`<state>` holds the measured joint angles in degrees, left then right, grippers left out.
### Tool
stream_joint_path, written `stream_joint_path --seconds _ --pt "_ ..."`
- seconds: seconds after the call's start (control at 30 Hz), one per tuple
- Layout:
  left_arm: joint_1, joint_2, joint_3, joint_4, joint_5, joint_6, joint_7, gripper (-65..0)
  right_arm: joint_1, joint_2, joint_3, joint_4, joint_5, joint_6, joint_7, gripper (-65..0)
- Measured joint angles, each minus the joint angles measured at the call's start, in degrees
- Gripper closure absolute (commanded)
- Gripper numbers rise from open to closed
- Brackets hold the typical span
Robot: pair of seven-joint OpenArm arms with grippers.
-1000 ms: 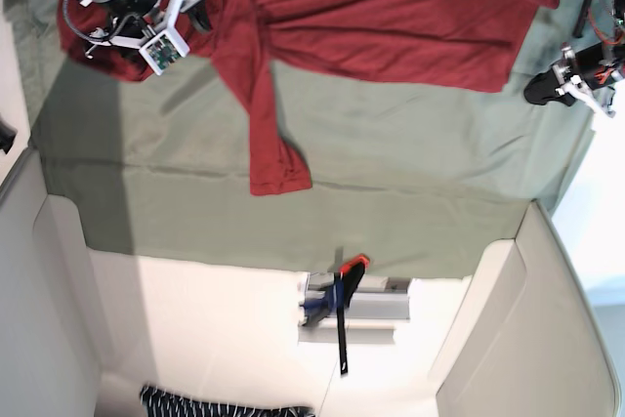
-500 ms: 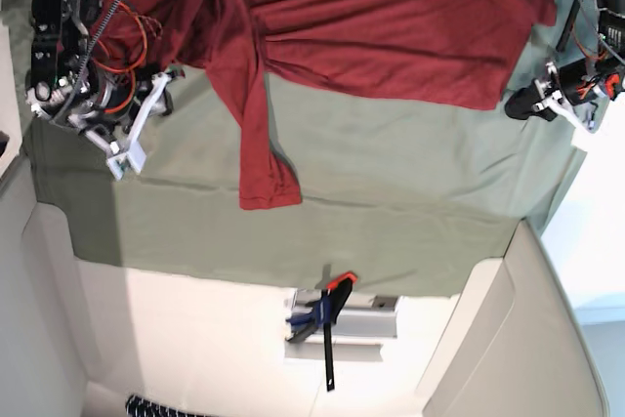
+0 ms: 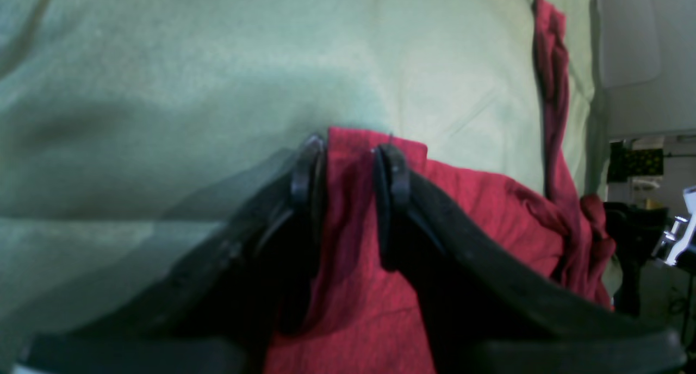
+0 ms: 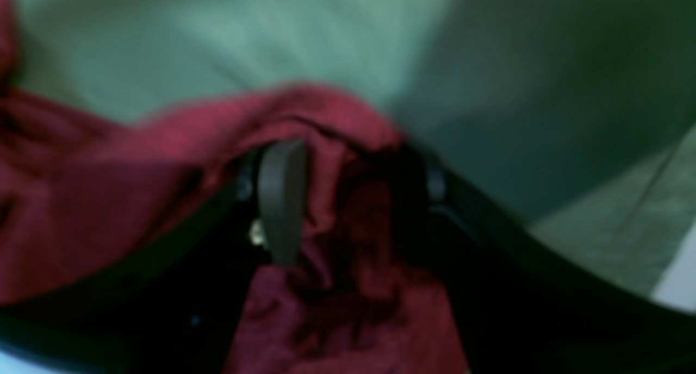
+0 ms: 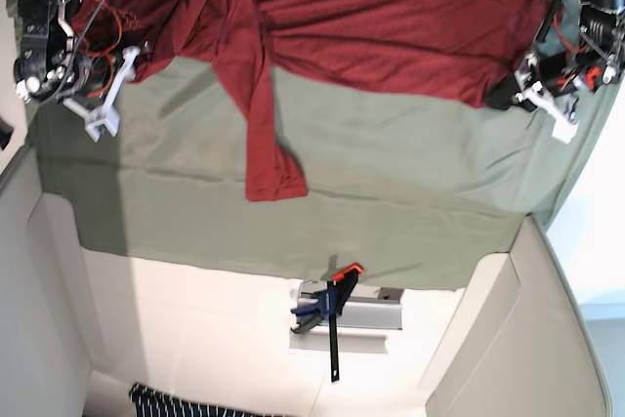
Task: Fold the T-shirt properly
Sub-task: 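Hold the red shirt's edges still with both grippers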
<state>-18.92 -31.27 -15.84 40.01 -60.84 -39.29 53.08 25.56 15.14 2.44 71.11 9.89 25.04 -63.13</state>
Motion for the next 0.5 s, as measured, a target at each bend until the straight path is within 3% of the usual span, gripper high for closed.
stream_joint_path --seconds 0.27,0.5 --pt "0.02 0.0 0.0 0.0 -0.04 0.0 0.0 -18.7 0.13 -0.07 0.07 -1.81 1.86 1.6 3.72 -27.8" --pt "0.02 0.0 0.0 0.0 -0.04 -0.02 0.0 -18.7 0.13 -0.07 0.07 -1.81 -2.54 1.68 6.54 -27.8"
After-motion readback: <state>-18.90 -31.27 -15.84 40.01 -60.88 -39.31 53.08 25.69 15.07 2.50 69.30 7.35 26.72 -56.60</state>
